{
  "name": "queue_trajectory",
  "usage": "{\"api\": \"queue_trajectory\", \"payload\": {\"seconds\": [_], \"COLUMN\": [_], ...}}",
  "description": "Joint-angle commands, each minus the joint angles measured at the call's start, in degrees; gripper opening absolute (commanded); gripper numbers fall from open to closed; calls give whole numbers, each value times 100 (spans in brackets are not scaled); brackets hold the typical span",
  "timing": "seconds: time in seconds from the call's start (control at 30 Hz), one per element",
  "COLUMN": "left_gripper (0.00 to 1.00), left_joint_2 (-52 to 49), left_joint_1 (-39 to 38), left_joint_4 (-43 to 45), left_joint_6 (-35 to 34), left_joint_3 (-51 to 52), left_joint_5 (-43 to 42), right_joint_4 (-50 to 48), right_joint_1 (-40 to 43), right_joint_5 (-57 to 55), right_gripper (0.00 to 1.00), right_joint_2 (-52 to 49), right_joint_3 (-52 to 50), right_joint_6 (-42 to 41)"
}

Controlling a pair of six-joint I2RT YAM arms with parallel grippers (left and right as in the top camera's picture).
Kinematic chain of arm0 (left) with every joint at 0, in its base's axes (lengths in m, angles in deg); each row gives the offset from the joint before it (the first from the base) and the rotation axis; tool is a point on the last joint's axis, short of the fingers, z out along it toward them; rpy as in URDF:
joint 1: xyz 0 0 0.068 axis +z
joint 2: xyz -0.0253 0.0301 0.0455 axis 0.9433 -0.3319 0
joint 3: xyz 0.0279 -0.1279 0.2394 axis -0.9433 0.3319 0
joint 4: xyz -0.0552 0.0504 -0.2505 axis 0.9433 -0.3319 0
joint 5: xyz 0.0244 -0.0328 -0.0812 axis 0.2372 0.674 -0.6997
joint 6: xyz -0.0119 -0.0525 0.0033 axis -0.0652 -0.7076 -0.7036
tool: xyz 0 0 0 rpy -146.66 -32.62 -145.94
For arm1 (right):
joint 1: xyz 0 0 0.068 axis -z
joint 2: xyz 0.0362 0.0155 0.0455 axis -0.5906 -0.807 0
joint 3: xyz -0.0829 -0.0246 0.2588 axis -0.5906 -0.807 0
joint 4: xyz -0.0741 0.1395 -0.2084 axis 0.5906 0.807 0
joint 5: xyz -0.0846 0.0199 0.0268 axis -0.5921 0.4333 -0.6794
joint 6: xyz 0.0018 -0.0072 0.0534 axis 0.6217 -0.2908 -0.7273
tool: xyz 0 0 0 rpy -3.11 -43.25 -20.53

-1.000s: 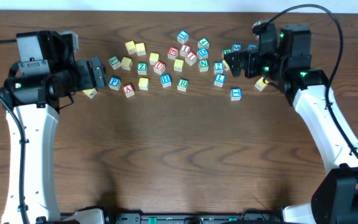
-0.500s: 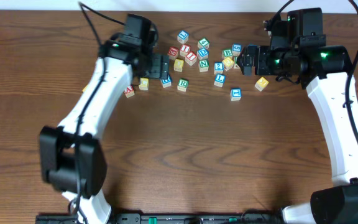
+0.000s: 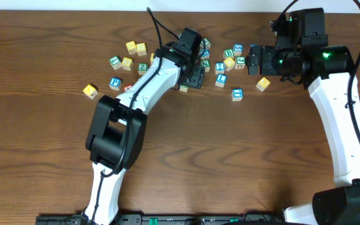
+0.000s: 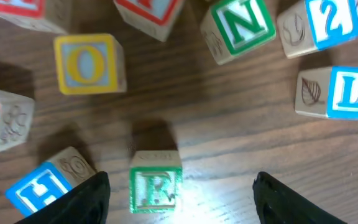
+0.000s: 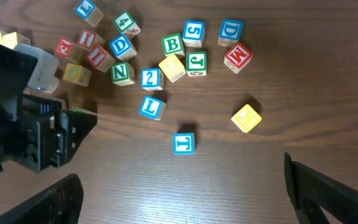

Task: Spell out ROBOT
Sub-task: 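Grasp the green R block with the left gripper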

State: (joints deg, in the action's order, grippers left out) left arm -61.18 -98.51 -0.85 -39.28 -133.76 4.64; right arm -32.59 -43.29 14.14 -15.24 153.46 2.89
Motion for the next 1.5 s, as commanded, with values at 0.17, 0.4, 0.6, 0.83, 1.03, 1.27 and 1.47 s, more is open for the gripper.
{"api": "queue_trajectory", "payload": {"seconds": [0.17, 0.4, 0.6, 0.83, 1.03, 1.27, 1.47], "left_gripper": [68, 55, 46, 36, 32, 32, 32], "left_joint_2": [-352, -433, -640, -173, 688, 664, 664], "left_joint_1": [-20, -22, -20, -15, -17, -9, 297], "left_joint_4": [-79, -20, -15, -7, -645, -2271, -1904], "left_joint_6": [243, 192, 87, 81, -271, -1056, -1482], "left_joint_3": [-149, -52, -52, -55, -55, 122, 1075], "left_joint_5": [328, 328, 330, 568, 603, 608, 605], "right_joint_4": [9, 2, 2, -42, -39, -37, -44], "right_joint_1": [31, 31, 31, 31, 31, 28, 28], "right_joint_5": [-63, -63, -63, -63, -63, -61, -63], "right_gripper": [99, 99, 99, 99, 99, 99, 99], "right_joint_2": [24, 24, 24, 24, 24, 24, 22], "right_joint_3": [70, 70, 70, 70, 70, 68, 68], "right_joint_6": [-37, -39, -39, -39, -39, -42, -42]}}
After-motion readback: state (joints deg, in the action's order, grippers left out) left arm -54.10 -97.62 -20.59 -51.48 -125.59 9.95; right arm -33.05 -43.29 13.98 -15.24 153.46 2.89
